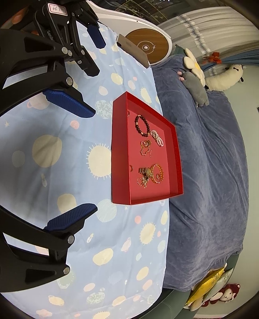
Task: Organize jewelry
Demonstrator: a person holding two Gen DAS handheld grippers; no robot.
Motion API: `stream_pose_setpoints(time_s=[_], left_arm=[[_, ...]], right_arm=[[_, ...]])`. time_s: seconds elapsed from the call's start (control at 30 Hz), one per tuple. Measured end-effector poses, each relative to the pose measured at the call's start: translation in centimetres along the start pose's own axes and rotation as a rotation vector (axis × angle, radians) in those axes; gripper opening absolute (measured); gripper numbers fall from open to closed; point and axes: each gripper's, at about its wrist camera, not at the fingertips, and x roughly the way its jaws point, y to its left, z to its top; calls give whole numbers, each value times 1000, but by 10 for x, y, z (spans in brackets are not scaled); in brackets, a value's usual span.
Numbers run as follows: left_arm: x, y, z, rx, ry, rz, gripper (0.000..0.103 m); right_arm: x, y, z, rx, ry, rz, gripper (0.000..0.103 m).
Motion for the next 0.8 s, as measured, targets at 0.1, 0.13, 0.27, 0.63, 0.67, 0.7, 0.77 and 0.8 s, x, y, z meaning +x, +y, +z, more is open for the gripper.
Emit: stream_pose_setpoints(time_s=[0.1,0.13,0.27,0.63,0.67,0.7,0.77,0.8], left_arm=[[2,-9,4,2,11,-11,87],[3,-11,5,2,15,-5,87],[7,-14,10,-19,28,-13,87],[13,-23,15,-56,40,-3,87],[14,-24,15,-58,38,-2,87],[13,-26,15,-59,35,0,87],[12,-29,15,-53,24,6,87],[12,-31,15,-46,19,15,87]], right_arm=[[0,-5,1,21,-5,-9,88],[0,-6,1,28,-5,-10,88],[0,-9,1,34,-3,-18,89],[-4,-18,3,49,-6,-52,90],[-4,-19,3,48,-7,-56,90],[-4,-20,3,48,-7,-60,90],[-5,-22,3,47,-8,-66,90],[-6,-23,3,46,-8,-69,90]])
